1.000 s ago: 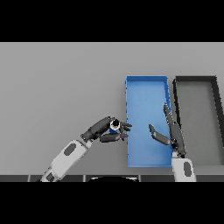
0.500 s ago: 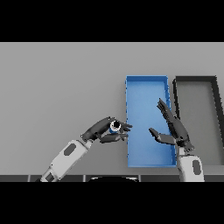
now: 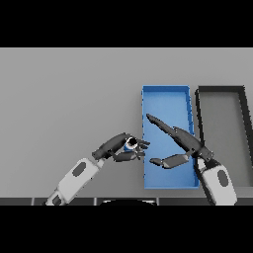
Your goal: Pick up the blue pipe and place it into the blue bin.
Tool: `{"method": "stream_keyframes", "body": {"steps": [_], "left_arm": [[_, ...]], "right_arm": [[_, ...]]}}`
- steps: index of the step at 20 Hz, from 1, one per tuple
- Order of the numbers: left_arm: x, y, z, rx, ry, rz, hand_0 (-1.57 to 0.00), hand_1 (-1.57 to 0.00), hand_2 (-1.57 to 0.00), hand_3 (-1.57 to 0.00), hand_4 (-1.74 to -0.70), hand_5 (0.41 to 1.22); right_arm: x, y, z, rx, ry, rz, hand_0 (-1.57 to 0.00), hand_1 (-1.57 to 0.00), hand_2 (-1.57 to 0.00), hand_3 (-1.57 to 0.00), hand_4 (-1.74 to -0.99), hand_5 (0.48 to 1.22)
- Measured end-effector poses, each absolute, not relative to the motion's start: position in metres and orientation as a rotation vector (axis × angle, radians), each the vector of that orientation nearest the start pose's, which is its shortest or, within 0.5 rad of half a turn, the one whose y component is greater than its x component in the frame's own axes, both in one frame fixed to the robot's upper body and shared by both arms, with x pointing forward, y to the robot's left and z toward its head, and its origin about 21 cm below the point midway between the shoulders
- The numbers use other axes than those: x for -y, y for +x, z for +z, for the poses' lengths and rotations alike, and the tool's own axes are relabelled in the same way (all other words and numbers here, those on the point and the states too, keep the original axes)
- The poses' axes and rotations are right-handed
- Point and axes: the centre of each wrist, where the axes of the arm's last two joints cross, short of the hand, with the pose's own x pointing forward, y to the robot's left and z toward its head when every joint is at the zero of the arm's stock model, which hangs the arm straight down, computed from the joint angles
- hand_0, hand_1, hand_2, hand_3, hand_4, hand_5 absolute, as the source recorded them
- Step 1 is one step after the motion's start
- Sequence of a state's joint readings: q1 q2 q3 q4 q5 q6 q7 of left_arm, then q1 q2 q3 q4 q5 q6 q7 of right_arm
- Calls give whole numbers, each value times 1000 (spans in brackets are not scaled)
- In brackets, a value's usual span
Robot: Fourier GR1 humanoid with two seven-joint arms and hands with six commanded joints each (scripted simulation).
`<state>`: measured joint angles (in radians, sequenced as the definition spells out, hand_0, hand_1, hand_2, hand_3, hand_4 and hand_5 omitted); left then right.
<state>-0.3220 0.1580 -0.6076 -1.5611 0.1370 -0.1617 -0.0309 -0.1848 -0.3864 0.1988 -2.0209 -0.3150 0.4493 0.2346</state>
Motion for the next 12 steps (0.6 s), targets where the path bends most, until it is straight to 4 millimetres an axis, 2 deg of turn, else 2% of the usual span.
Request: {"method": "stream_keyframes", "body": {"steps": [3,5,6,12], "left_arm": [[-100,268,51,1654,-607,-804,-1571,-1571,-1571,-1437,-1732,1221],[-101,268,51,1652,-625,-807,-1571,-1571,-1571,-1441,-1731,1221],[-96,266,52,1657,-634,-807,-1571,-1571,-1571,-1452,-1729,1221],[-97,270,50,1649,-669,-811,-1571,-1571,-1571,-1517,-1731,1221]], "right_arm": [[200,246,168,1755,516,998,1,1,1,1,-1304,532],[191,250,173,1751,541,1053,1,1,1,1,-1282,530],[181,254,174,1729,552,1082,1,1,1,1,-1270,530],[145,272,178,1672,599,1159,1,1,1,1,-1225,515]]}}
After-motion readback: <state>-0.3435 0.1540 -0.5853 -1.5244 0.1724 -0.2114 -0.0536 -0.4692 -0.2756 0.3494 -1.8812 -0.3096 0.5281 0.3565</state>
